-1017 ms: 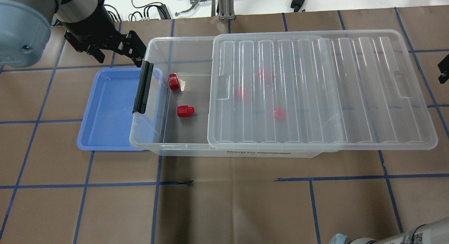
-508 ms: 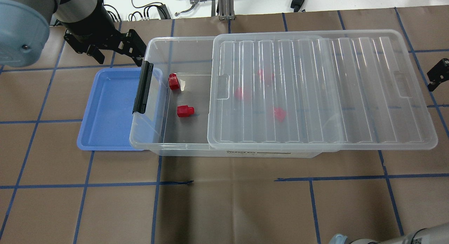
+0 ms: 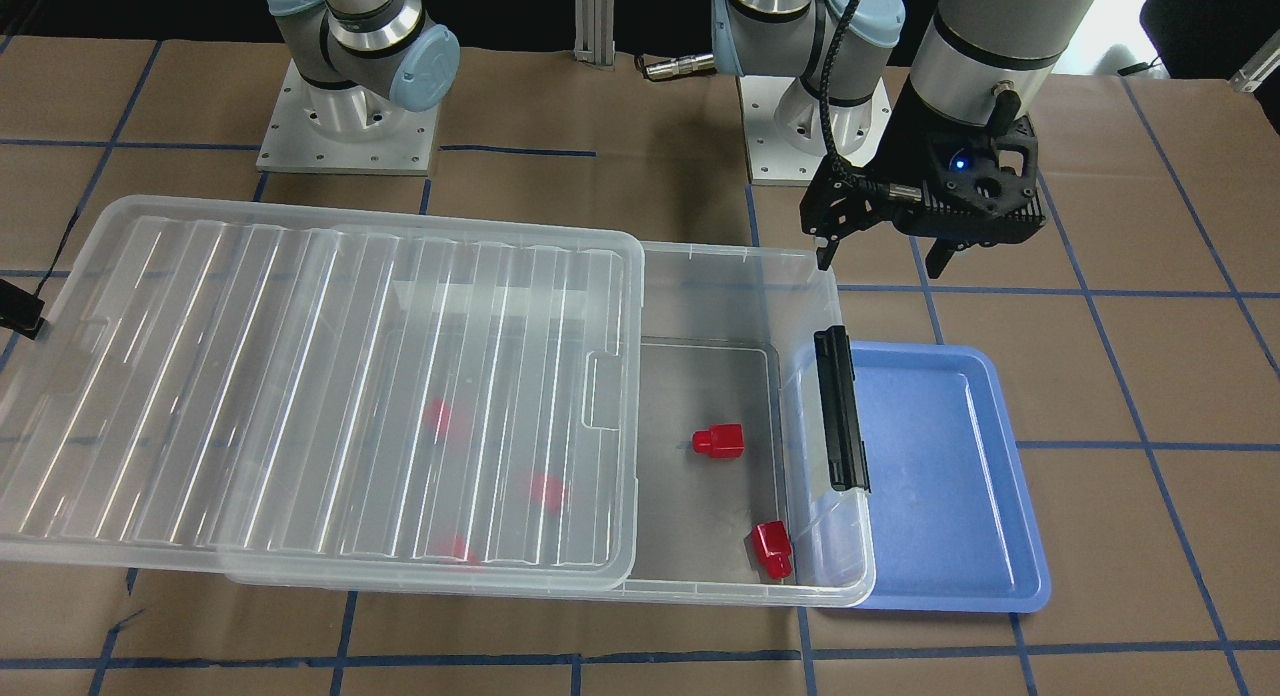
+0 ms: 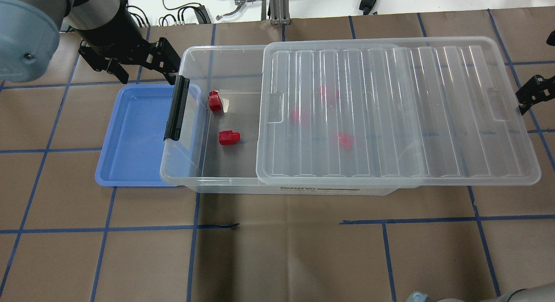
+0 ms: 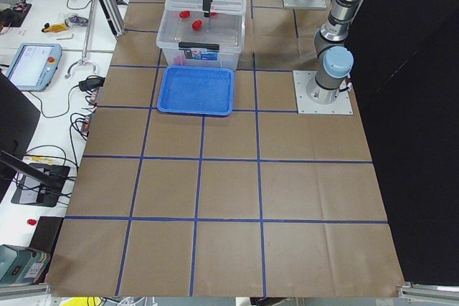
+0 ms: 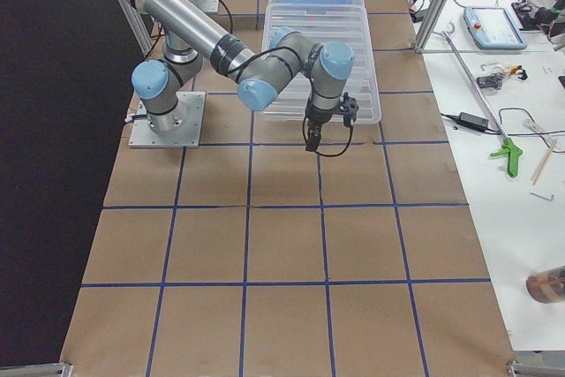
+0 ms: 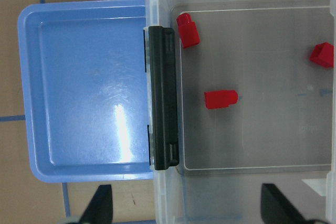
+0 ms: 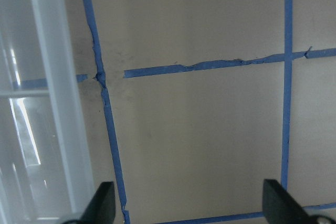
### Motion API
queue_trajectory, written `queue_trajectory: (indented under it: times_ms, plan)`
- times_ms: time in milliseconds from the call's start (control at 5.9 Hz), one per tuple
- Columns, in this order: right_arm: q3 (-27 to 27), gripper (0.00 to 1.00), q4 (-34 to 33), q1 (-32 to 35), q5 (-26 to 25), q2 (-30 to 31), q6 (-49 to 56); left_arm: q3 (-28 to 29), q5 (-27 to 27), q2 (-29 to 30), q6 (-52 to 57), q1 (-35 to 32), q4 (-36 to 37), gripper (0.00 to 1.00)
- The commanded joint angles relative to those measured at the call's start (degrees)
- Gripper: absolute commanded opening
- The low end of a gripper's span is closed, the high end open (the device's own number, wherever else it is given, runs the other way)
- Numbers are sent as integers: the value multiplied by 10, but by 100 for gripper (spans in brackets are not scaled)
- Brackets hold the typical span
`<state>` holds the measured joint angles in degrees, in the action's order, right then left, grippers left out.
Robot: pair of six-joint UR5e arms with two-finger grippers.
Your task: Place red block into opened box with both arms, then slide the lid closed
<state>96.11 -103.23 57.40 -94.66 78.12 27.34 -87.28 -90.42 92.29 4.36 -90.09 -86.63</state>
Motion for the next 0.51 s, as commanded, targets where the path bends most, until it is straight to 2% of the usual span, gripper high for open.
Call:
queue_trajectory:
  times_ms: [0,339]
  plan:
    - [1,100,1,18,1,1,0,0,0,1,0,0,-1,98]
    - [33,100,-1,31,25,27,-1,0,0,1,1,0,0,98]
